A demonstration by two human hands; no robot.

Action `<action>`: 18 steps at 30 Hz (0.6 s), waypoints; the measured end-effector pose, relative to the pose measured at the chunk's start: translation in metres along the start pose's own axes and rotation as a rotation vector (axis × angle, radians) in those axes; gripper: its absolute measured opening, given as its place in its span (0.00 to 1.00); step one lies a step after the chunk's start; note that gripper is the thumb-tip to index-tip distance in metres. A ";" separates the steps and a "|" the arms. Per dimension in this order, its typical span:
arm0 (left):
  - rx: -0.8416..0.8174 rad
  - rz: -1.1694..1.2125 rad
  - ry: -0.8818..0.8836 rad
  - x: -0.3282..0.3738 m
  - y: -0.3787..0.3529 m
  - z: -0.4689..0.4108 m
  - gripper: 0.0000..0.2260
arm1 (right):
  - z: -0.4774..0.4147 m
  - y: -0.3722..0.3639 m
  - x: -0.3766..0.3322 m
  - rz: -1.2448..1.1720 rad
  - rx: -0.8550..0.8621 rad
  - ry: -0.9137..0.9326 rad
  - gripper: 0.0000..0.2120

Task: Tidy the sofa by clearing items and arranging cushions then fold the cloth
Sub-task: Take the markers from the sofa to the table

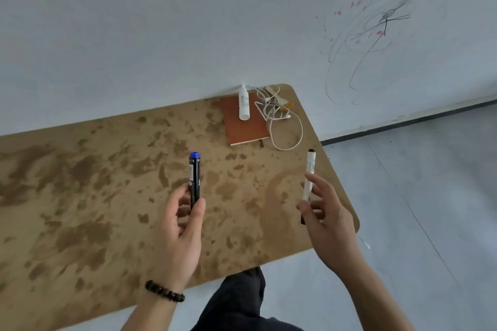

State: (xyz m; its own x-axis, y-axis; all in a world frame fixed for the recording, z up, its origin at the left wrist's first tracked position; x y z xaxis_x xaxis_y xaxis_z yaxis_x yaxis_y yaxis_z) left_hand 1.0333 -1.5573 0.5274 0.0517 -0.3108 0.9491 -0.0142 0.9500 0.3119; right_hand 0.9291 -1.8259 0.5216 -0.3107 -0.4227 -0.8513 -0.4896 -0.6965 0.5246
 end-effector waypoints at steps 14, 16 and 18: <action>0.096 -0.361 0.195 -0.078 -0.172 -0.252 0.10 | -0.325 -0.110 0.062 0.222 -0.245 -0.012 0.24; 0.124 -0.404 0.220 -0.094 -0.188 -0.277 0.11 | -0.362 -0.133 0.074 0.255 -0.264 0.009 0.24; 0.155 -0.427 0.246 -0.110 -0.198 -0.296 0.13 | -0.388 -0.154 0.081 0.272 -0.271 0.029 0.24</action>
State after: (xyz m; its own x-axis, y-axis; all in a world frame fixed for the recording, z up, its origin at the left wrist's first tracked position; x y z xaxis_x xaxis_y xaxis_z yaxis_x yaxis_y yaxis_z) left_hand 1.3260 -1.7028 0.3484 0.3182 -0.6359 0.7031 -0.0875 0.7188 0.6897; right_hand 1.2957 -1.9775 0.3680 -0.3747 -0.6266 -0.6834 -0.1579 -0.6832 0.7130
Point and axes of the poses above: each hand's wrist, its own z-axis away from the middle knuckle, its own y-axis out of the back of the hand, x = y × z, the point moved 9 cm from there along -z, towards the middle knuckle, and after that the axes turned 5 degrees about x, right-handed, at the moved point
